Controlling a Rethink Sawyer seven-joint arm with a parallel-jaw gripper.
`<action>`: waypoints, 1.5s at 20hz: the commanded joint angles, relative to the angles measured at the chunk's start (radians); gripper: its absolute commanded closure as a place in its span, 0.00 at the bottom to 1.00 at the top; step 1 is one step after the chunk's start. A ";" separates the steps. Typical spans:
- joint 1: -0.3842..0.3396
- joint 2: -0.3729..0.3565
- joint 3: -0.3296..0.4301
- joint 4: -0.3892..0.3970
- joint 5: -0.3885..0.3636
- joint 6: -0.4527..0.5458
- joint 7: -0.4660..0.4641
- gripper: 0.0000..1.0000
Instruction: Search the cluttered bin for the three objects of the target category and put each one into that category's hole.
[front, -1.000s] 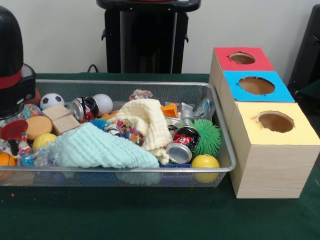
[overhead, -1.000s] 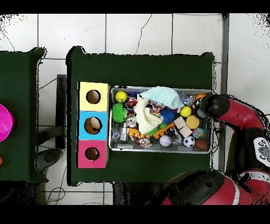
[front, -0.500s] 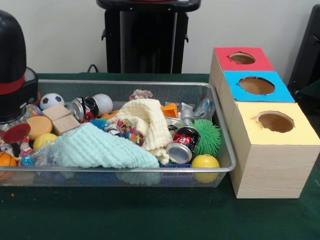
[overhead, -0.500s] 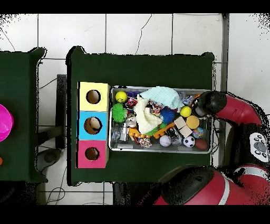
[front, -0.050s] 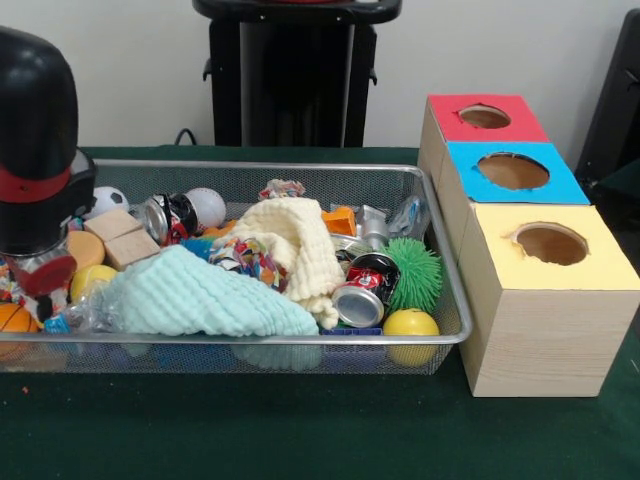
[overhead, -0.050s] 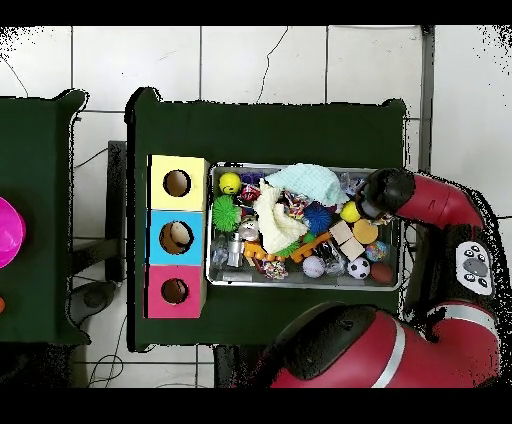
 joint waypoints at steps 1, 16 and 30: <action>0.105 0.200 0.075 0.026 0.051 -0.179 0.264 0.00; 0.234 0.236 -0.049 0.058 0.277 -0.181 0.579 0.00; 0.239 0.258 -0.086 0.016 0.335 -0.144 0.542 0.00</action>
